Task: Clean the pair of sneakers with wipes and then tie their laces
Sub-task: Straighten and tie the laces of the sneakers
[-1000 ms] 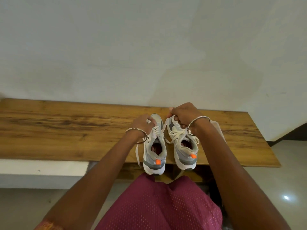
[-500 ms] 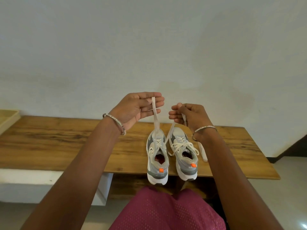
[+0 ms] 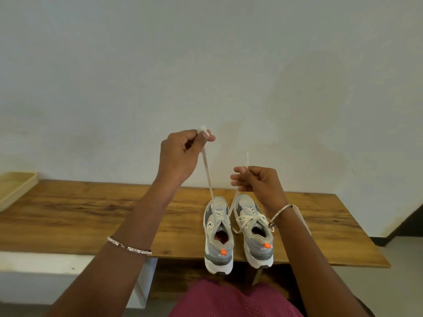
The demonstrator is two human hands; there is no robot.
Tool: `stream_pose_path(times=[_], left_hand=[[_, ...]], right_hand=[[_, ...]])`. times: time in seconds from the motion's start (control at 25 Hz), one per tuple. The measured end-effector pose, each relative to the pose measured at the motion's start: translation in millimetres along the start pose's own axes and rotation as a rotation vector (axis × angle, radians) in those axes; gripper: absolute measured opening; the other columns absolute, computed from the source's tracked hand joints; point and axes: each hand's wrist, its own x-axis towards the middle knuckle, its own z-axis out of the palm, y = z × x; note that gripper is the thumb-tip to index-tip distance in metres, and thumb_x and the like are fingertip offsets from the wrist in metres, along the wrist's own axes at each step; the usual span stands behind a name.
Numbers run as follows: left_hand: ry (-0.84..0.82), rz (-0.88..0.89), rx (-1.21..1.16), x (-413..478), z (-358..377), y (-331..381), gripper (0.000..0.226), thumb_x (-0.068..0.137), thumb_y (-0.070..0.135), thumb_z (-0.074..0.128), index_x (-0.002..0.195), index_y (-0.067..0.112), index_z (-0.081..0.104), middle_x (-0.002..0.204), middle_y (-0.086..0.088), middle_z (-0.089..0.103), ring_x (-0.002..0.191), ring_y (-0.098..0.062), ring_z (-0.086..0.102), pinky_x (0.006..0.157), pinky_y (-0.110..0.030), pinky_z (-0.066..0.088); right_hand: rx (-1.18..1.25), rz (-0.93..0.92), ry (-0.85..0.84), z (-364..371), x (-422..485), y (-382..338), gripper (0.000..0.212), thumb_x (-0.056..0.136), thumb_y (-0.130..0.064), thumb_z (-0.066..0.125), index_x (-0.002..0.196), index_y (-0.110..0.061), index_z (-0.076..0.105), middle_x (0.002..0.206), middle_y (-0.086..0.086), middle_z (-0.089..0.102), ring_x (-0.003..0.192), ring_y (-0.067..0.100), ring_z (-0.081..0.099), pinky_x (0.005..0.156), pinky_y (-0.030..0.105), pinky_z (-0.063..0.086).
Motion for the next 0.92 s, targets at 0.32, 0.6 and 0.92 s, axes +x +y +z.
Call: stream_pose_path(times=[0.32,0.6,0.92], left_hand=[[-0.188,-0.147,-0.192,3.9,25.9,-21.6,0.03,0.105,0.013,0.046,0.12,0.021,0.071,0.082,0.005,0.07,0.06,-0.004,0.052,0.063,-0.022,0.045],[-0.271,-0.322,-0.193,-36.7,57.5,-69.8,0.033,0.106,0.038,0.04,0.112,0.027,0.071,0.06,0.004,0.055,0.052,0.0,0.048,0.057,-0.013,0.038],[-0.157,-0.458,-0.446,-47.3,81.4,-79.5,0.022,0.105,0.032,0.048,0.11,0.023,0.068,0.087,-0.008,0.076,0.058,-0.014,0.056,0.052,-0.022,0.044]], right_hand=[[-0.131,-0.08,0.071,2.2,4.7,8.0,0.021,0.091,-0.036,0.067,0.101,-0.021,0.079,0.097,0.0,0.074,0.089,0.011,0.069,0.079,0.03,0.059],[0.131,-0.007,0.147,7.3,0.5,20.7,0.02,0.084,-0.014,0.076,0.101,-0.003,0.072,0.085,0.017,0.075,0.078,0.022,0.071,0.075,0.035,0.058],[0.328,0.12,0.174,30.1,-0.1,33.4,0.022,0.083,-0.022,0.078,0.099,-0.007,0.077,0.087,0.003,0.073,0.082,0.015,0.064,0.075,0.032,0.049]])
